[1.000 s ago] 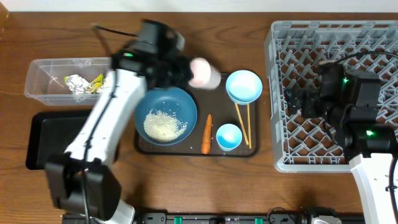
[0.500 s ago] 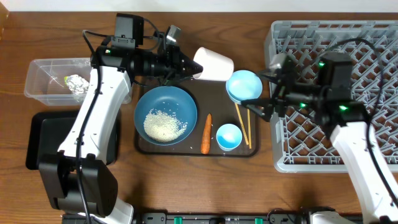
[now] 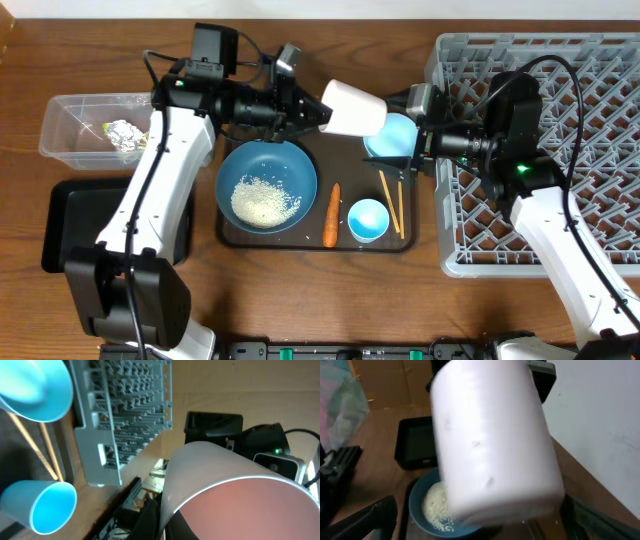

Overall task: Sort waste into correct bins and load items into the dishwasher rack
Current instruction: 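Hand the pink cup from the left gripper to the right gripper, then carry the pink cup right and place it in the grey rack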

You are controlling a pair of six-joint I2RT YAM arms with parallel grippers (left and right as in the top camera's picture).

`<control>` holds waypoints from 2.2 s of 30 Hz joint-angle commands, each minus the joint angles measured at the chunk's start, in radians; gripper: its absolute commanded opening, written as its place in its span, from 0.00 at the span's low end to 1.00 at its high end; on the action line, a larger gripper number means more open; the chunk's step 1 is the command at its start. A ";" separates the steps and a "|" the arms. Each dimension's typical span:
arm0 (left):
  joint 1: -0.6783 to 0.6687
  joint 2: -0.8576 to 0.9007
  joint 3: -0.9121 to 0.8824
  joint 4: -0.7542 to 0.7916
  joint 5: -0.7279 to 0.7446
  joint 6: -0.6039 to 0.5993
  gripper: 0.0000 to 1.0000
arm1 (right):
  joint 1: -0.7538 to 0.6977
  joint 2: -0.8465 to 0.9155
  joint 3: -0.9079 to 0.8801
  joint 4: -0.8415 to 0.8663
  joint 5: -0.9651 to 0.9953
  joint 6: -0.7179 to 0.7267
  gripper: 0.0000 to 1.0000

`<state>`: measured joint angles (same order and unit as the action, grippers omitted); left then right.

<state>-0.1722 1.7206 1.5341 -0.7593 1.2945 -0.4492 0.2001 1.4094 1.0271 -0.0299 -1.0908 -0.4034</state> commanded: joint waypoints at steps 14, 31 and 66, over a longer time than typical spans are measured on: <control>-0.082 0.008 0.008 -0.002 0.025 -0.002 0.06 | 0.042 0.010 0.013 0.076 0.018 -0.009 0.73; -0.081 0.008 0.008 -0.002 -0.087 -0.001 0.14 | 0.034 0.010 0.013 0.071 0.018 0.056 0.42; 0.104 0.004 0.008 -0.070 -0.642 0.116 0.08 | -0.677 -0.185 0.288 -0.937 0.830 0.485 0.04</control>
<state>-0.0727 1.7226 1.5372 -0.8280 0.6964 -0.3714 -0.4107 1.2015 1.2385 -0.9363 -0.3229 0.0502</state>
